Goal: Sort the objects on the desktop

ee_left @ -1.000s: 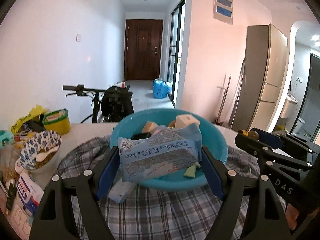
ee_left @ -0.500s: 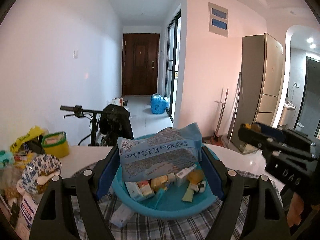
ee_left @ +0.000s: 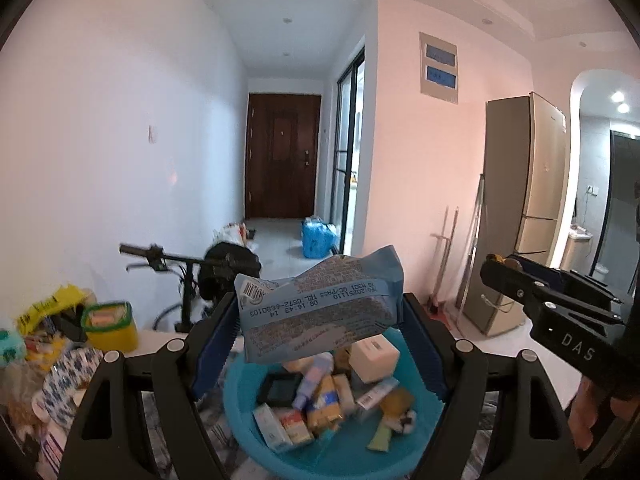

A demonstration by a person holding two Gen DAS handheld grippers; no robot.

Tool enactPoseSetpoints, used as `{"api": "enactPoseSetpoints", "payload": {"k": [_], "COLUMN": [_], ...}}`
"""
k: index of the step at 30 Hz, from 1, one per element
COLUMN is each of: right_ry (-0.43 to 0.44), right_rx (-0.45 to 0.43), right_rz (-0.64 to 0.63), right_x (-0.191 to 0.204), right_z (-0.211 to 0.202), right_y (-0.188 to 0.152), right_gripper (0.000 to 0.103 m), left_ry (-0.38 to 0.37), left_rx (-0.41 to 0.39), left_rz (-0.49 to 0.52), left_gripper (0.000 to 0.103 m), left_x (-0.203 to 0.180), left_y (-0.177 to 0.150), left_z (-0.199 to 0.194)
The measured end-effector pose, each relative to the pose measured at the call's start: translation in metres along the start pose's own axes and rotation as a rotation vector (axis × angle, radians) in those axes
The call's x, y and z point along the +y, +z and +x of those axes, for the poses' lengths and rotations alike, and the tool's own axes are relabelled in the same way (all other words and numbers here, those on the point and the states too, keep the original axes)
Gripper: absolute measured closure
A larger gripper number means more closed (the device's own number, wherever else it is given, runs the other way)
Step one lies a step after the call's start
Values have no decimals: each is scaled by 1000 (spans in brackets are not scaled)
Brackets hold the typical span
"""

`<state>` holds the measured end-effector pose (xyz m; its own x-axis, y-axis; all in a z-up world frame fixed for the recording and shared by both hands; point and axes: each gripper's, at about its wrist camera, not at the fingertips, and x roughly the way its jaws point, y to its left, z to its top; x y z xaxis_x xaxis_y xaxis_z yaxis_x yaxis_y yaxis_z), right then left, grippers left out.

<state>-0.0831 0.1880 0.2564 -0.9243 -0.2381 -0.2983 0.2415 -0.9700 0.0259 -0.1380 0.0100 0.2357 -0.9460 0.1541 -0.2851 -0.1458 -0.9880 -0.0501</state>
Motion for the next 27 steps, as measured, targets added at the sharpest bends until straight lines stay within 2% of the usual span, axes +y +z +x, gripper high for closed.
{"api": "enactPoseSetpoints", "payload": {"k": [2,9,12,17,27], "right_ry": [-4,-19,-8,-7,-20], "right_rx": [-12,-61,-84,-115,-173], "right_rz": [5,58,73,74,70], "right_x": [-5,-27,-29,-26,-18], "right_z": [6,21,25,32,37], "right_y": [2,9,9,10,10], "right_gripper": [70,70,70,70,70], "left_ry": [12,-26,17,-29,-5], "left_rx": [-29,-77,-137,-149,-175], "left_rz": [9,-9,39,32,54], "left_gripper": [22,22,22,22,22], "left_x": [2,8,3,4,9], "left_y": [2,8,8,10,0], "left_z": [5,25,27,36,40]}}
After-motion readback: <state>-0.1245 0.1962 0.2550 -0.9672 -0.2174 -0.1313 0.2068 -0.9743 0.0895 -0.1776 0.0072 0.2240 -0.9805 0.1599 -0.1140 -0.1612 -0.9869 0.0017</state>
